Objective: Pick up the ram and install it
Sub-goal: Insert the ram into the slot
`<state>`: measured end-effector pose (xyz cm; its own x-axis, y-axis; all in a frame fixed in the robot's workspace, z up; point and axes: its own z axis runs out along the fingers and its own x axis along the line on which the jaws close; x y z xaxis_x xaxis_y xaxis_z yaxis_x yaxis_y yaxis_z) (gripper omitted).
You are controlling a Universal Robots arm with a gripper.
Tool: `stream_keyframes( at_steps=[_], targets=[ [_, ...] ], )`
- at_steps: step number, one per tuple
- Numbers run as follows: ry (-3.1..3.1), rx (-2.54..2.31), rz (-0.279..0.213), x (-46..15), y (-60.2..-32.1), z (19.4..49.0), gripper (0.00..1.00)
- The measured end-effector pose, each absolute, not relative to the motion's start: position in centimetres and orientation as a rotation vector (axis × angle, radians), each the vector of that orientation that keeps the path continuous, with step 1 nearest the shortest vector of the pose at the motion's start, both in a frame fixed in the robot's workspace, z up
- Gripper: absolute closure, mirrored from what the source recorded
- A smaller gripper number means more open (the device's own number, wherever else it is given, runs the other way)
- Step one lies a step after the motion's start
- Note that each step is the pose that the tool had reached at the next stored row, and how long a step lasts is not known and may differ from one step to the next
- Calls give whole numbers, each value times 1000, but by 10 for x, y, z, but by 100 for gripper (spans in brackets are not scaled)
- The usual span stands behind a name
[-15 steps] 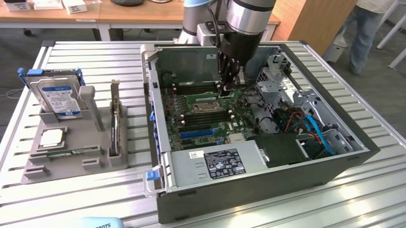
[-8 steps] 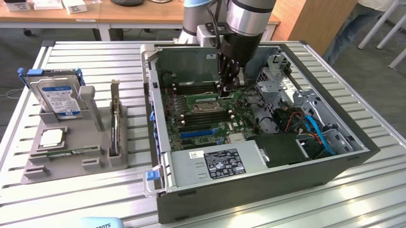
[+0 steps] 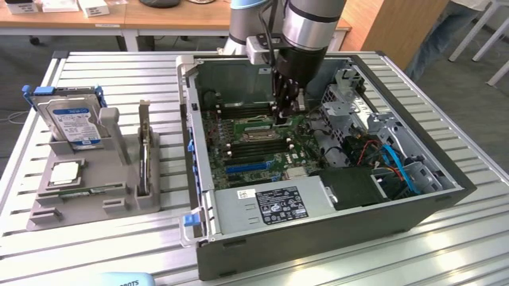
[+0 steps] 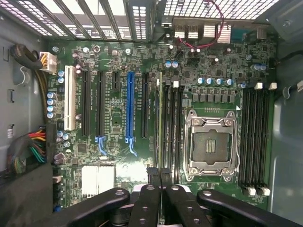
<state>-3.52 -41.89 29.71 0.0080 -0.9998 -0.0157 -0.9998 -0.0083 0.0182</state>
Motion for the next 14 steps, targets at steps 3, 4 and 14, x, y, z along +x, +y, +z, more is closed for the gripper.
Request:
stream_keyframes(
  at_steps=[3,4,14],
  targets=[
    [-2211,2229,-38,-35,-419,294,88],
    [-2211,2229,-38,-35,-419,293,88],
    [-2211,2229,-38,-35,-419,284,88]
  ],
)
